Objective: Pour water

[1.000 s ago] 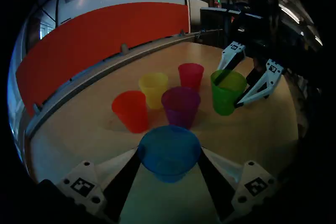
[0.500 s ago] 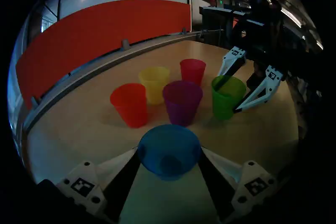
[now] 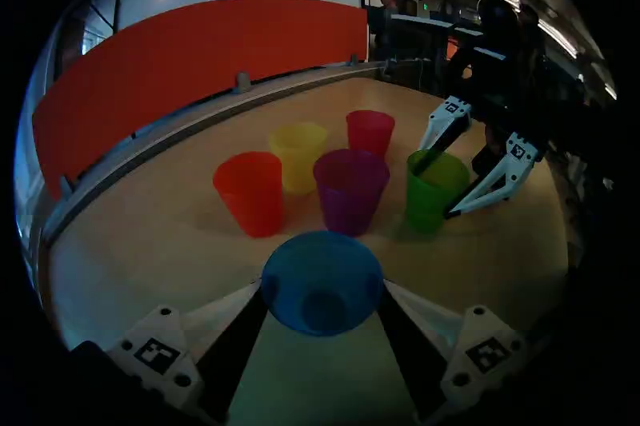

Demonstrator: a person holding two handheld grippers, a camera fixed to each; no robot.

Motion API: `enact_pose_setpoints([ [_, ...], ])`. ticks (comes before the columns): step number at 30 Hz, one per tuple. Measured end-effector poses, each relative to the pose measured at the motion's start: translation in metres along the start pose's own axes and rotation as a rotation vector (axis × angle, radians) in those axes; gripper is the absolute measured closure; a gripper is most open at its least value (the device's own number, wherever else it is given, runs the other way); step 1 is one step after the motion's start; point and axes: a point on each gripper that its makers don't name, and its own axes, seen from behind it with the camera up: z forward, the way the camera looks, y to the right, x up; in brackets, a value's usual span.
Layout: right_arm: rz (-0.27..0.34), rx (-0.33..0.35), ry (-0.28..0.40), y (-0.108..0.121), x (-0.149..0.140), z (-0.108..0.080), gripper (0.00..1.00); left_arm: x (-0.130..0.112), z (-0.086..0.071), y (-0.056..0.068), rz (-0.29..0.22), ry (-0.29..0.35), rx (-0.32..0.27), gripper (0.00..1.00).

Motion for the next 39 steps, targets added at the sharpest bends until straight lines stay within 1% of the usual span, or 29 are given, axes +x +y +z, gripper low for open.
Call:
enact_pose_setpoints([
  [8, 0.001, -0.002, -0.004, -0.001, -0.003, -0.001, 0.11, -0.005, 0.001, 0.001, 0.009, -0.015, 0.002, 0.12],
  [15, 0.008, -0.002, -0.005, -0.002, -0.005, -0.001, 0.1, -0.009, 0.0, 0.001, 0.002, -0.027, 0.001, 0.12],
  [24, 0.032, -0.015, 0.0, -0.001, -0.007, -0.007, 0.0, -0.015, -0.003, 0.001, 0.0, -0.038, 0.014, 0.11],
  [31, 0.038, -0.033, -0.001, -0.002, -0.013, -0.017, 0.0, -0.02, -0.009, -0.001, 0.003, -0.044, 0.026, 0.12],
  [39, 0.055, -0.076, -0.001, -0.001, -0.024, -0.037, 0.0, -0.03, -0.024, -0.006, -0.003, -0.056, 0.055, 0.12],
])
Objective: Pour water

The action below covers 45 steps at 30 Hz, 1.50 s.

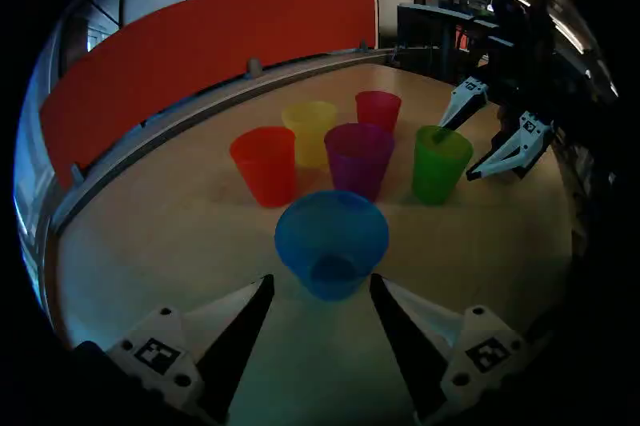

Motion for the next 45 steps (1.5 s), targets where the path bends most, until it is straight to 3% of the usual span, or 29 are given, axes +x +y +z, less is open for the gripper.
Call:
enact_pose_setpoints([
  [15, 0.08, -0.112, 0.069, 0.006, -0.003, -0.042, 0.0, -0.007, -0.046, -0.02, -0.056, 0.045, 0.107, 0.12],
  [30, 0.171, -0.25, 0.216, 0.015, 0.021, -0.078, 0.0, -0.006, -0.091, -0.046, -0.15, 0.168, 0.303, 0.12],
  [41, 0.167, -0.367, 0.297, 0.023, 0.036, -0.095, 0.0, -0.004, -0.114, -0.06, -0.224, 0.274, 0.403, 0.12],
  [45, 0.168, -0.408, 0.329, 0.026, 0.044, -0.101, 0.0, -0.004, -0.12, -0.063, -0.23, 0.302, 0.434, 0.12],
])
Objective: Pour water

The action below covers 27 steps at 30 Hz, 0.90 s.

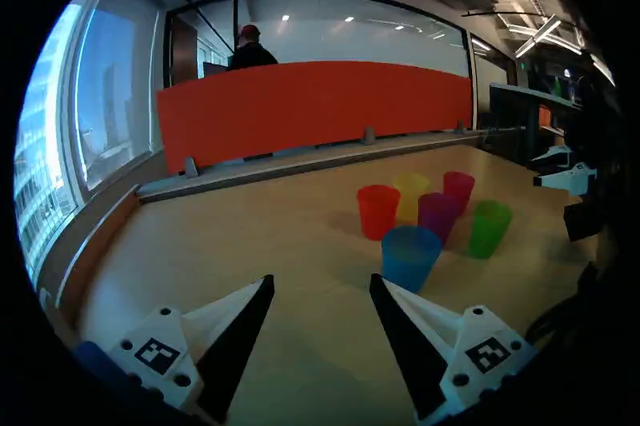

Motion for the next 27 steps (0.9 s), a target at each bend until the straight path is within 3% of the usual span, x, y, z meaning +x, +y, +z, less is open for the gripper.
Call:
enact_pose_setpoints([
  [15, 0.03, -0.172, 0.117, 0.024, 0.024, -0.013, 0.0, 0.016, -0.019, -0.02, -0.054, 0.112, 0.126, 0.12],
  [27, 0.072, -0.269, 0.203, 0.039, 0.037, -0.021, 0.0, 0.026, -0.027, -0.025, -0.064, 0.182, 0.175, 0.11],
])
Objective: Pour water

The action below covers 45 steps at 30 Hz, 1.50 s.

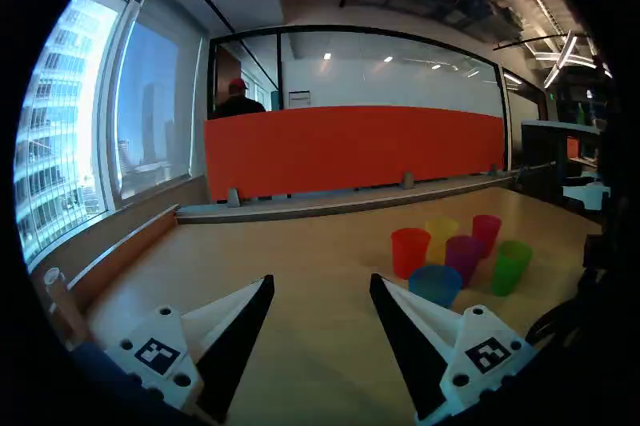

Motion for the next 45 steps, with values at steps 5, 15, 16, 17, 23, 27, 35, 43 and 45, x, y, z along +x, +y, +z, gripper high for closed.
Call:
enact_pose_setpoints([
  [5, 0.012, -0.03, 0.03, 0.005, 0.004, -0.002, 0.0, 0.005, 0.001, 0.002, -0.003, 0.026, 0.012, 0.12],
  [15, 0.052, -0.071, 0.063, 0.015, 0.008, -0.008, 0.0, 0.015, 0.003, 0.007, -0.031, 0.067, 0.013, 0.11],
  [16, 0.053, -0.074, 0.064, 0.017, 0.007, -0.008, 0.0, 0.016, 0.003, 0.007, -0.03, 0.071, 0.013, 0.12],
  [17, 0.053, -0.079, 0.065, 0.018, 0.007, -0.008, 0.0, 0.017, 0.002, 0.007, -0.029, 0.075, 0.013, 0.12],
  [23, 0.054, -0.094, 0.074, 0.023, 0.006, -0.01, 0.0, 0.019, 0.002, 0.006, -0.024, 0.088, 0.024, 0.11],
  [27, 0.056, -0.103, 0.083, 0.025, 0.006, -0.012, 0.0, 0.018, 0.002, 0.006, -0.024, 0.092, 0.028, 0.11],
  [35, 0.055, -0.117, 0.096, 0.027, 0.007, -0.013, 0.0, 0.02, 0.001, 0.002, -0.028, 0.106, 0.043, 0.11],
  [43, 0.058, -0.121, 0.099, 0.026, 0.007, -0.013, 0.0, 0.022, 0.003, 0.004, -0.022, 0.118, 0.049, 0.12],
  [45, 0.057, -0.121, 0.099, 0.025, 0.007, -0.013, 0.0, 0.023, 0.004, 0.005, -0.016, 0.124, 0.052, 0.12],
])
